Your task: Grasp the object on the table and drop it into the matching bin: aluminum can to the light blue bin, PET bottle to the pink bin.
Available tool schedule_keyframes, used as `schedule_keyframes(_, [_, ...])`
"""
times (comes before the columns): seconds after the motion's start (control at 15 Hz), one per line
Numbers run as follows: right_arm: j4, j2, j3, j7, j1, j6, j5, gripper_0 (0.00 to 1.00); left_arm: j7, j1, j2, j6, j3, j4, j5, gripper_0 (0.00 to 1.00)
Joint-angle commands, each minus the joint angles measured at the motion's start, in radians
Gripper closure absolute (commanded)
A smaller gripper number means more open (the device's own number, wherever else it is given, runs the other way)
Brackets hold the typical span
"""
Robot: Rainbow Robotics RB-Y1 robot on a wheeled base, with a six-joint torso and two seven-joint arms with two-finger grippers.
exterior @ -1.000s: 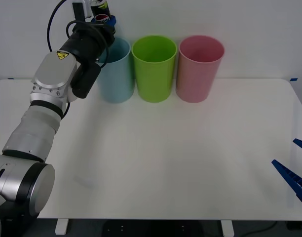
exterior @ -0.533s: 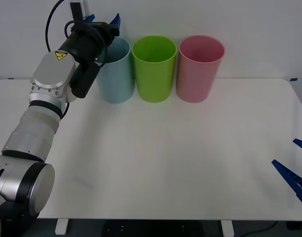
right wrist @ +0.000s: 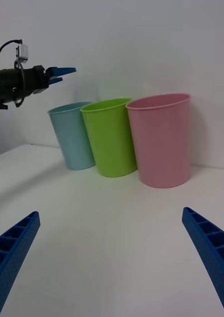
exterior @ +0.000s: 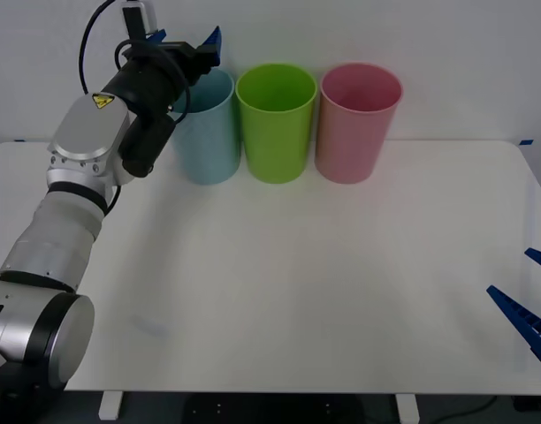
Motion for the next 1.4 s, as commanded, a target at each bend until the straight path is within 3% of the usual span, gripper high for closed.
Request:
schedule_keyframes(0.07, [0.0,0.0,0.0,0.0,0.0,0.0,0.0,0.0,-0.008,0.073,0.031,-0.02,-0.033,-0.1,0.105,0.0])
schedule_keyframes(0.33, [0.0,0.0,0.0,0.0,0.0,0.0,0.0,0.0,-0.022,0.176,0.091,-0.046,-0.086,-0.213,0.233,0.0])
schedule_keyframes(0.67, [0.0,0.0,0.0,0.0,0.0,0.0,0.0,0.0,-0.04,0.314,0.175,-0.178,-0.091,-0.357,0.335,0.0])
schedule_keyframes(1.07, [0.0,0.0,0.0,0.0,0.0,0.0,0.0,0.0,-0.066,0.457,0.25,-0.363,-0.08,-0.468,0.397,0.0])
schedule_keyframes(1.4, [0.0,0.0,0.0,0.0,0.0,0.0,0.0,0.0,-0.075,0.604,0.321,-0.541,0.061,-0.529,0.411,0.0])
